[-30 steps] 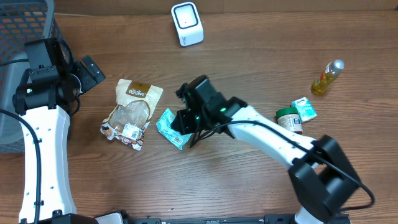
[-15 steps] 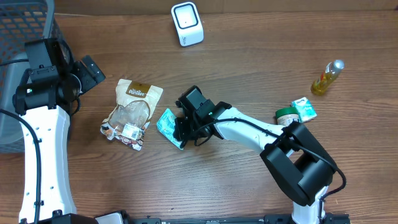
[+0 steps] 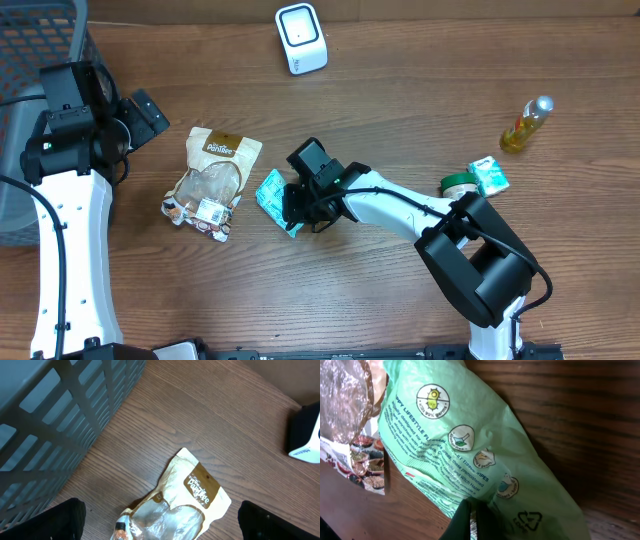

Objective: Scan the item barcode

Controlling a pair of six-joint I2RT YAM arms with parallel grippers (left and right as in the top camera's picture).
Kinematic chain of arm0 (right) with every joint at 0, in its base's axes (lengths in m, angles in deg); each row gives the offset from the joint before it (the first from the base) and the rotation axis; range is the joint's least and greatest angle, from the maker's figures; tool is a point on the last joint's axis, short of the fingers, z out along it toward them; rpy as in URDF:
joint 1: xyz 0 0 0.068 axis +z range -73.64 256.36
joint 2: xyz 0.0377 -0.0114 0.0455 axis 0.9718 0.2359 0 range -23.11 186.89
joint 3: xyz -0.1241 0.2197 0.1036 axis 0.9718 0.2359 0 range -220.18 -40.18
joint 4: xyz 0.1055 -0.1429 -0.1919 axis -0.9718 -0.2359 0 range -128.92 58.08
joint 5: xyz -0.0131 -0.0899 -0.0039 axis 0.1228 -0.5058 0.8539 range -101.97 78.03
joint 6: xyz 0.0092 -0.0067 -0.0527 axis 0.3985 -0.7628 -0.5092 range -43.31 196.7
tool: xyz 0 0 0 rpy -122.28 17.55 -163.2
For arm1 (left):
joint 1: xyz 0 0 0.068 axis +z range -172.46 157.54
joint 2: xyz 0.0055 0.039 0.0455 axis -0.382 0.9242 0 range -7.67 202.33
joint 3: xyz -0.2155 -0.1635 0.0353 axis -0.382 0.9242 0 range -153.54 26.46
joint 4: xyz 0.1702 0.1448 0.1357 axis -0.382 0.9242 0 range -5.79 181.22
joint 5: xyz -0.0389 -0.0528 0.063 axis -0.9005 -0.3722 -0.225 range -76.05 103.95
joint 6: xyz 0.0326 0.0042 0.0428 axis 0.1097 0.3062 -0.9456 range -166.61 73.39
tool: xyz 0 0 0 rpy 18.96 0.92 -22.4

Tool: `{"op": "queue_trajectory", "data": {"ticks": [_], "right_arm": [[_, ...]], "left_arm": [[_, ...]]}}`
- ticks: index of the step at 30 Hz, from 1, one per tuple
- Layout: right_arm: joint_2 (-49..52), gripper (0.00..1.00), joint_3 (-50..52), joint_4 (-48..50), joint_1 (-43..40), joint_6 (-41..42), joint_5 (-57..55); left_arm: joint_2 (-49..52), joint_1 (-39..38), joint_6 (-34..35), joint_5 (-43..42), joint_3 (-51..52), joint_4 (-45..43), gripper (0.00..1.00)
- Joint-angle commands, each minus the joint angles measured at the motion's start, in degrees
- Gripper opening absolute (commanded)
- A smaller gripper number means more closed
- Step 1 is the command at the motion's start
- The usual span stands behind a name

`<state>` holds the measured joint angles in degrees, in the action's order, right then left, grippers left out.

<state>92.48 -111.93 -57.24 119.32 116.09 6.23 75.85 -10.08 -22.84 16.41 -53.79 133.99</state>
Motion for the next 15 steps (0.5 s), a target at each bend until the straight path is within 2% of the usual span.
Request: {"op": "queue_trajectory", "data": {"ticks": [1, 3, 9, 15], "right_arm": [[2.38, 0.04, 0.28, -1.60, -1.31, 1.33, -5.81], [1.68, 0.04, -0.61, -2.54, -1.31, 0.79, -4.52], [-3.48, 0.04, -6.47, -3.91, -1.07, -8.90, 1.14], [-4.61, 0.08, -7.34, 2.10, -0.63, -11.39, -1.40]], "left_arm": [[-0.31, -0.09, -0.87, 0.92, -1.22, -0.07, 1.00], [-0.31, -0.09, -0.87, 0.92, -1.22, -0.07, 1.00], [-0.31, -0.09, -0.87, 0.92, -1.22, -0.07, 0.99], [-0.31, -0.09, -0.87, 0.92, -1.22, -0.07, 0.99]]}}
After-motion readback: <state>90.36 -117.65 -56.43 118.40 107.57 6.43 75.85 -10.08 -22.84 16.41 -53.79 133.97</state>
